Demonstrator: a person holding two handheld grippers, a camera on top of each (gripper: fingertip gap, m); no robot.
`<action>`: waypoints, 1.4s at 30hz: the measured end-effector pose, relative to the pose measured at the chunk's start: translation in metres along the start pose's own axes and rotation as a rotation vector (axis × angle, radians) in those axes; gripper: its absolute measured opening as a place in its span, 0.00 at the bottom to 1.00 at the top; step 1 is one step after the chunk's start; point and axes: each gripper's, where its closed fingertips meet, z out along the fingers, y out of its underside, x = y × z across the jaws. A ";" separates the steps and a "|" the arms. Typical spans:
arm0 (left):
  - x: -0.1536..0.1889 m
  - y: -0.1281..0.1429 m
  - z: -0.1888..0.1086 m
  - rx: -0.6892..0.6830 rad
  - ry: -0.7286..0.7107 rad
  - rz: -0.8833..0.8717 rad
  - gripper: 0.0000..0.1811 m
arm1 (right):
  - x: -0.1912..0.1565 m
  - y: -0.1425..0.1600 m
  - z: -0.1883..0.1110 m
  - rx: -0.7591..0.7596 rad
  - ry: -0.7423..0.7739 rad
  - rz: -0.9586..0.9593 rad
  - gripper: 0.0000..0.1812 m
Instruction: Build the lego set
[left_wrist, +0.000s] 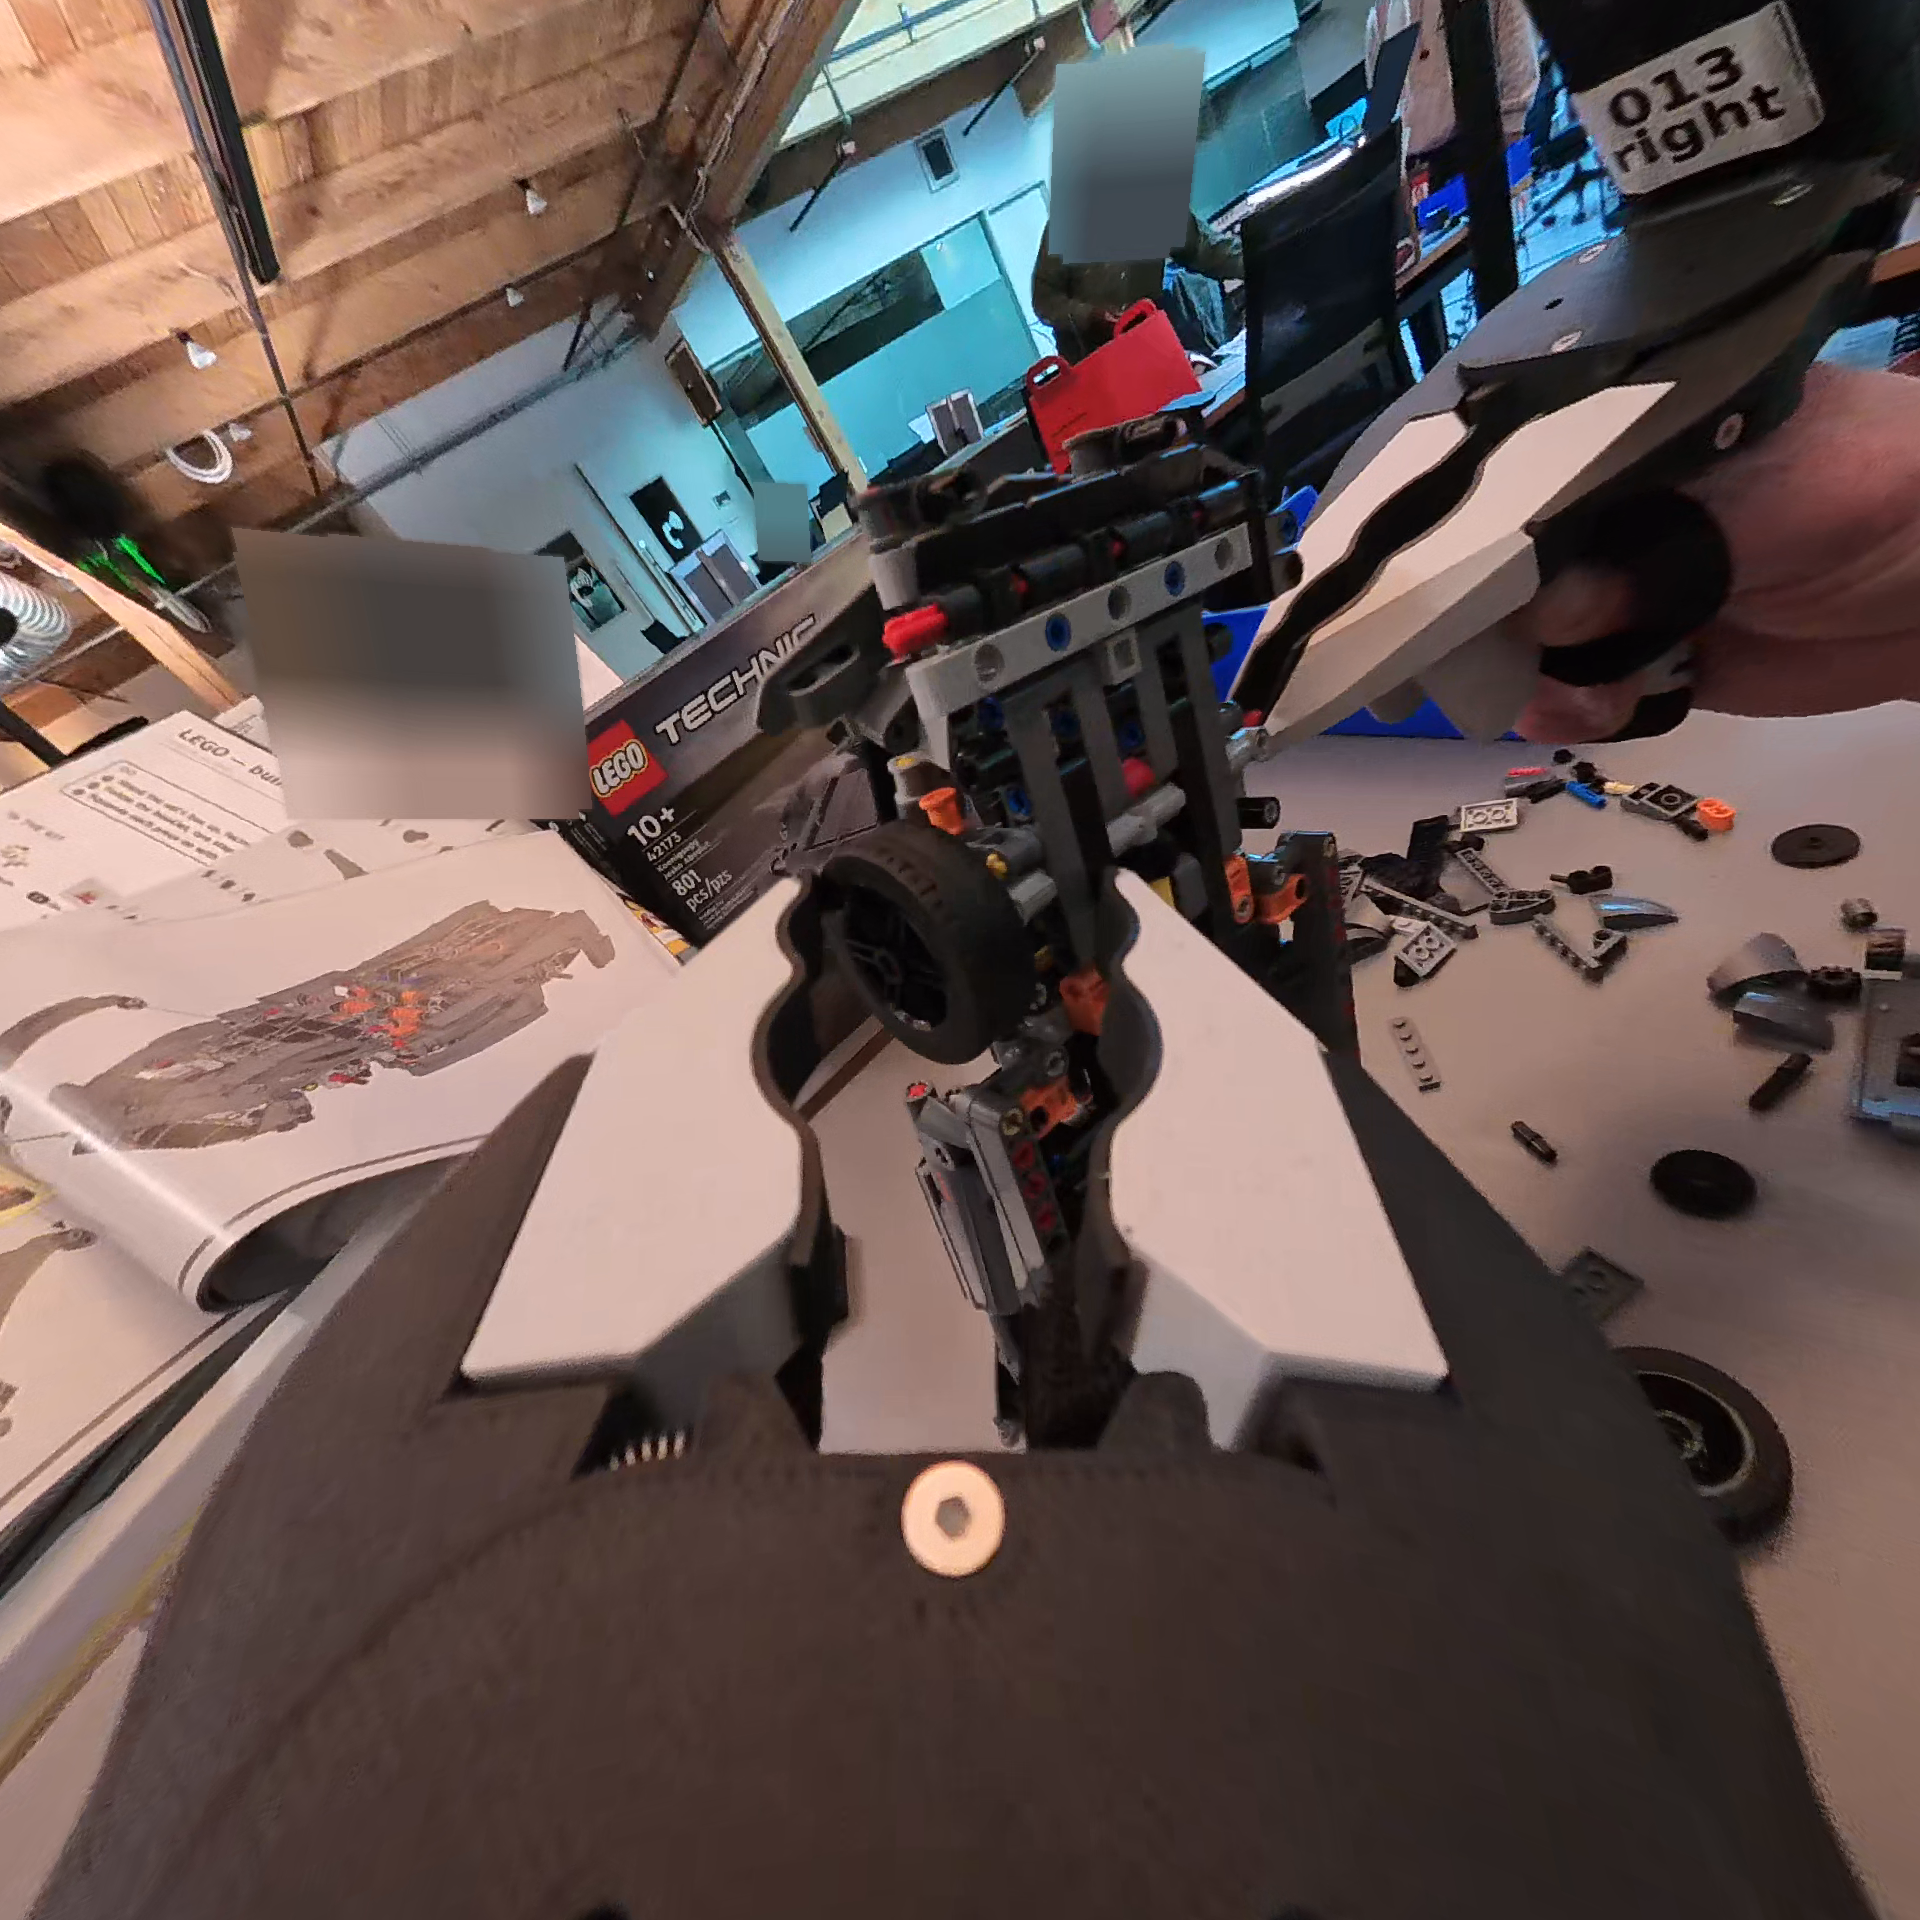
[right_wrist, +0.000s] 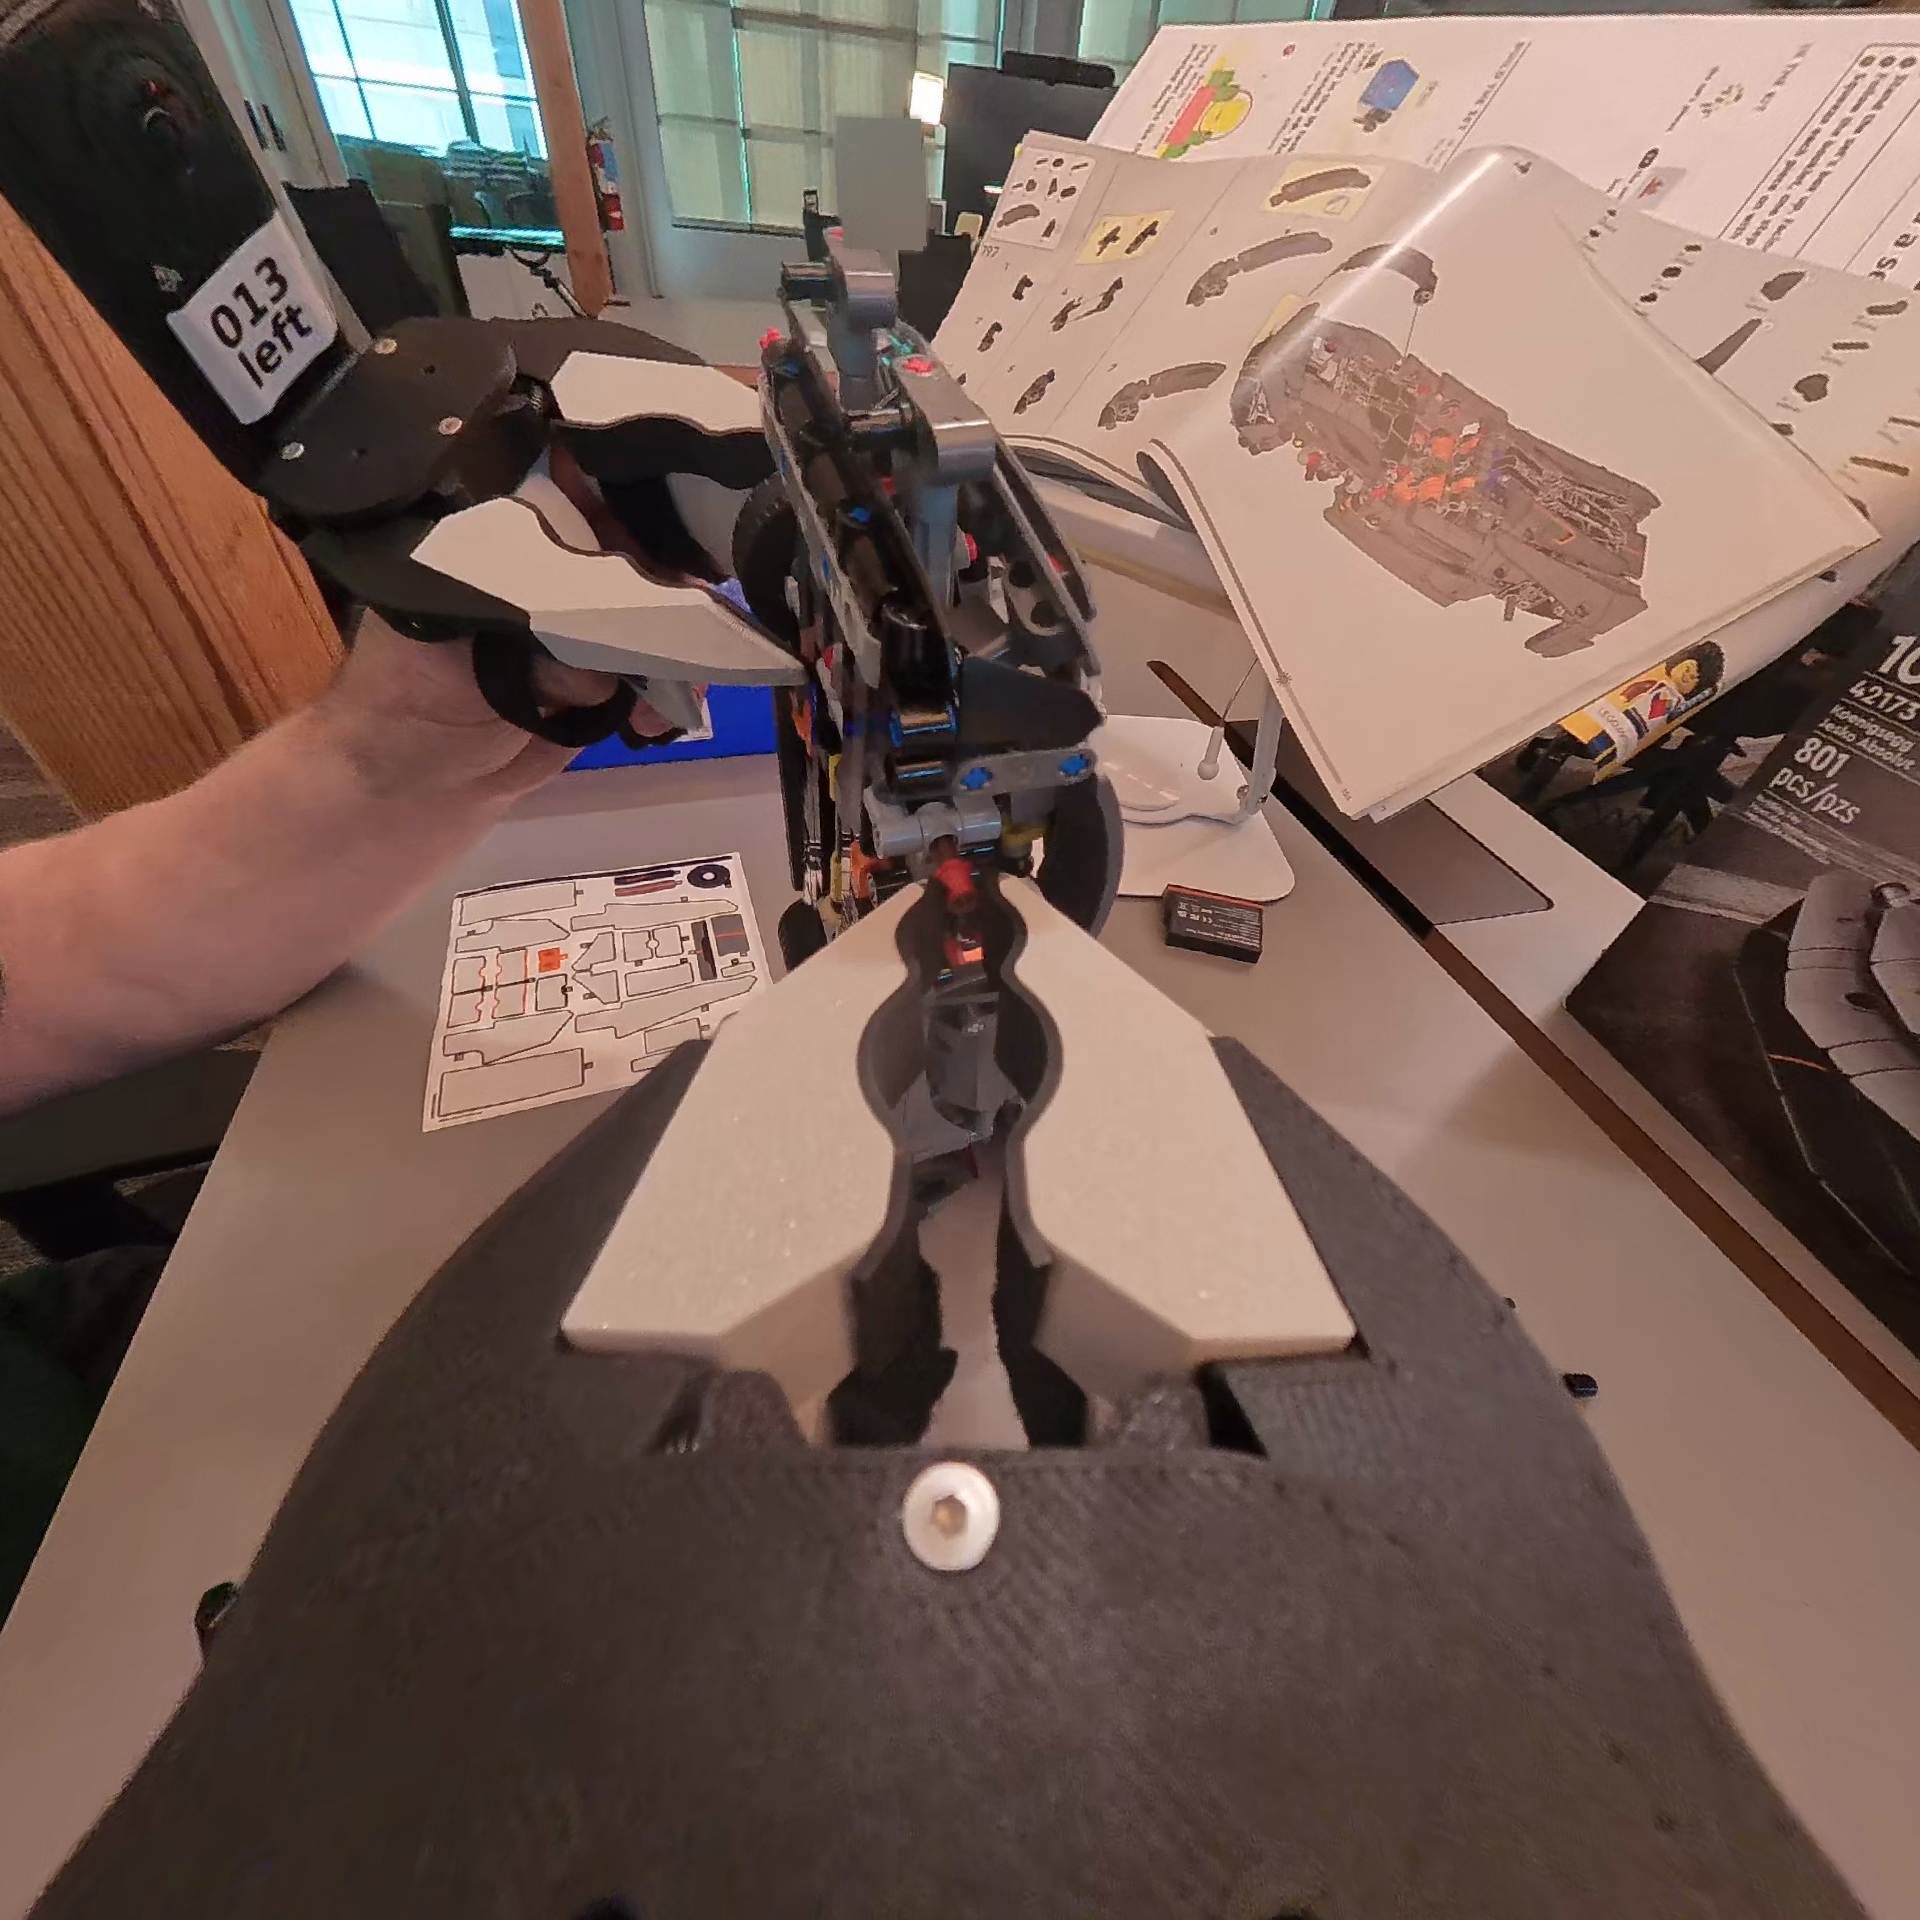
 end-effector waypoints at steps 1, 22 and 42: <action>0.000 0.000 0.001 0.003 0.016 -0.008 0.27 | 0.000 0.000 -0.001 -0.001 0.002 -0.005 0.02; 0.093 -0.014 0.017 -0.101 -0.146 0.108 0.18 | -0.005 -0.003 0.003 0.004 0.044 0.012 0.02; 0.067 -0.004 0.038 -0.079 -0.392 -0.054 0.07 | -0.009 0.000 0.000 -0.001 0.051 0.043 0.02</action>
